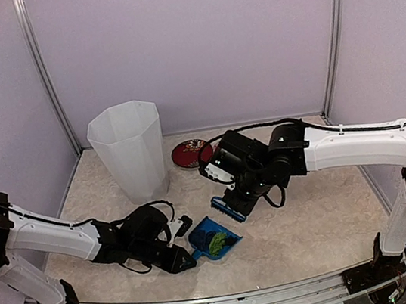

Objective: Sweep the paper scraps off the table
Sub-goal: Dump the paper scraps in the dustpan into the trash bin.

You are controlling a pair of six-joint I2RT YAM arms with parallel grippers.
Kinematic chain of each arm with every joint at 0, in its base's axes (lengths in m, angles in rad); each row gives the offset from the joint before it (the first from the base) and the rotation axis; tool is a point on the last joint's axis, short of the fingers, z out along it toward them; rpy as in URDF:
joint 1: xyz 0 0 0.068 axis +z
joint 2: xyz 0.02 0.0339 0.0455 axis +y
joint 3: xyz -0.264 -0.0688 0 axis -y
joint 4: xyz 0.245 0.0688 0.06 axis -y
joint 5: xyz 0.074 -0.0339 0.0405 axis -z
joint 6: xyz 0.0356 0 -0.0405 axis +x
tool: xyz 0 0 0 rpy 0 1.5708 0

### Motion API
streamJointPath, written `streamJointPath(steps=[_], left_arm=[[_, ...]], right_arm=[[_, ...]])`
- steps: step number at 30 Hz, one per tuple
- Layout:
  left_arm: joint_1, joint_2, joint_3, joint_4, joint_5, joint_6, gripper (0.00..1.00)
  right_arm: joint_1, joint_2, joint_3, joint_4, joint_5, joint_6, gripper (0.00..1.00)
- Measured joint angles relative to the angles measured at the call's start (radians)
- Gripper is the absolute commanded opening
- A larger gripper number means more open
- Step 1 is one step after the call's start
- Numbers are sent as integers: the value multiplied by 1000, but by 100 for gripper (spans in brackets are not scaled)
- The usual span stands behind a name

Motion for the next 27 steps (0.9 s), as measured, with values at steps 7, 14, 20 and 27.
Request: streamJointPath(steps=[7, 14, 20, 27], left_arm=[[-1, -66, 1, -7, -40, -6, 0], [-1, -109, 78, -98, -64, -7, 0], [8, -164, 216, -217, -92, 5, 0], [104, -208, 398, -395, -97, 35, 0]], right_arm=[[-17, -73, -109, 22, 97, 26, 0], [-98, -160, -280, 70, 171, 57, 0], [-150, -217, -368, 111, 204, 82, 0], [-175, -293, -414, 144, 220, 95, 0]])
